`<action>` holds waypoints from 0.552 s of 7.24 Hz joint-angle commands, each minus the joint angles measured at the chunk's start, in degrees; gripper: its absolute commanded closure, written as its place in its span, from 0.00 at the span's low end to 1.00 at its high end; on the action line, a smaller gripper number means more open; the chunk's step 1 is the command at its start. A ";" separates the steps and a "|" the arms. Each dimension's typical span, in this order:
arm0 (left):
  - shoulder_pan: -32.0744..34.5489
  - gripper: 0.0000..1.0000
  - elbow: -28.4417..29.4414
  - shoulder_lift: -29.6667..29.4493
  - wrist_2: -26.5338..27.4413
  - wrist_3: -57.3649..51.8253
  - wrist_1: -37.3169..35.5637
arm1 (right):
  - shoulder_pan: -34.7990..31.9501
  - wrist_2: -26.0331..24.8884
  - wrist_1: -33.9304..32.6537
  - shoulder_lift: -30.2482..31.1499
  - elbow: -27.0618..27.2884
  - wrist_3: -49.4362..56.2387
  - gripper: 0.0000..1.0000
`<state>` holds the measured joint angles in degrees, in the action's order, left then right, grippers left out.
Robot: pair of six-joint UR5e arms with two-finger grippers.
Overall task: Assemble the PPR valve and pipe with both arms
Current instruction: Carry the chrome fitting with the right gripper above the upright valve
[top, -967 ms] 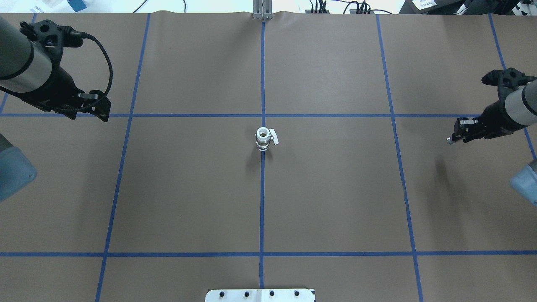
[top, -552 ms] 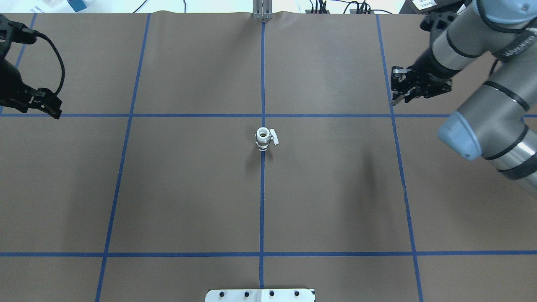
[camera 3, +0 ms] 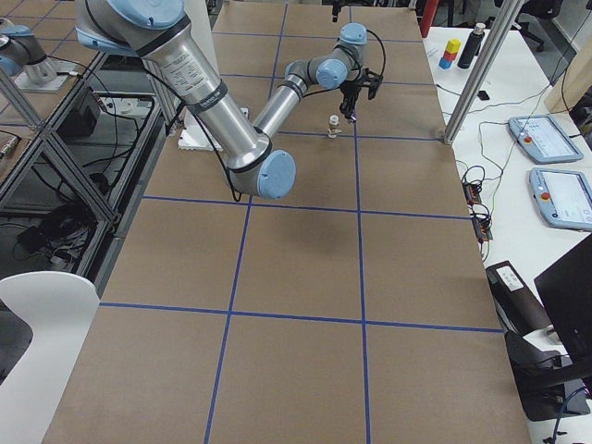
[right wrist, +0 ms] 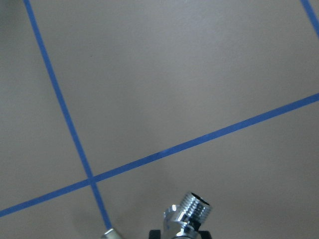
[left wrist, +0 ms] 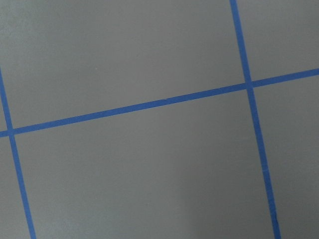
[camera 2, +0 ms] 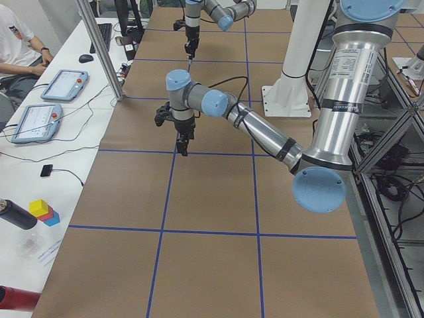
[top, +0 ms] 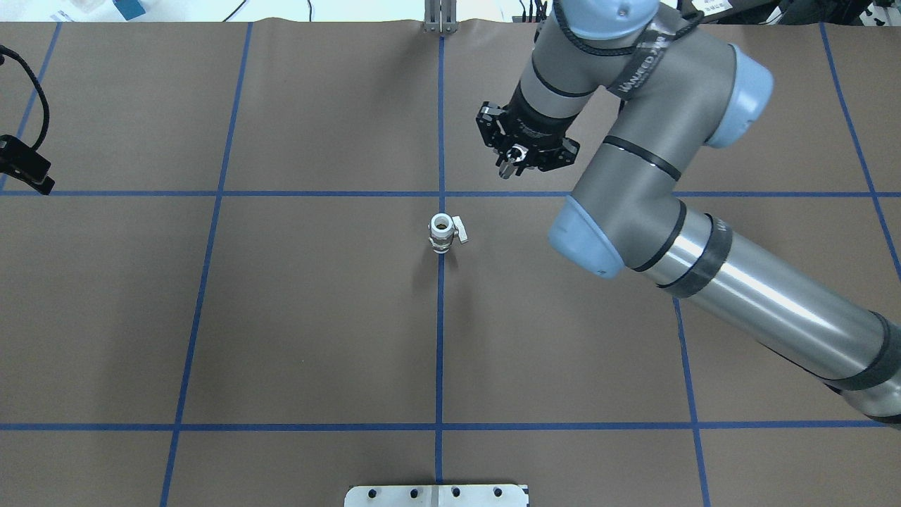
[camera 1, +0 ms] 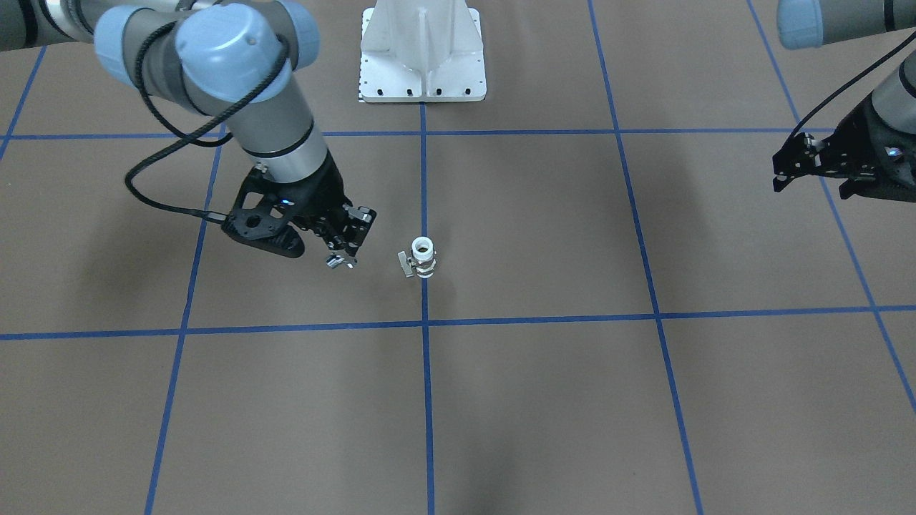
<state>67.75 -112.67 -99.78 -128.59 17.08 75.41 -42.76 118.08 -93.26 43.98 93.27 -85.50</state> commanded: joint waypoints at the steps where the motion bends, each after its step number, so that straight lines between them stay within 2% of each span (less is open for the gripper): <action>1: -0.16 0.00 1.30 -0.59 0.09 0.15 -0.17 | 3.37 -0.22 8.37 -3.73 -8.33 -6.05 1.00; 4: -0.16 0.00 1.49 -0.77 0.18 0.59 -0.09 | 3.64 0.05 9.50 -3.73 -8.64 -6.52 1.00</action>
<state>67.60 -111.22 -100.48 -128.39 17.59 75.32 -39.22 118.02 -84.06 40.29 84.62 -91.81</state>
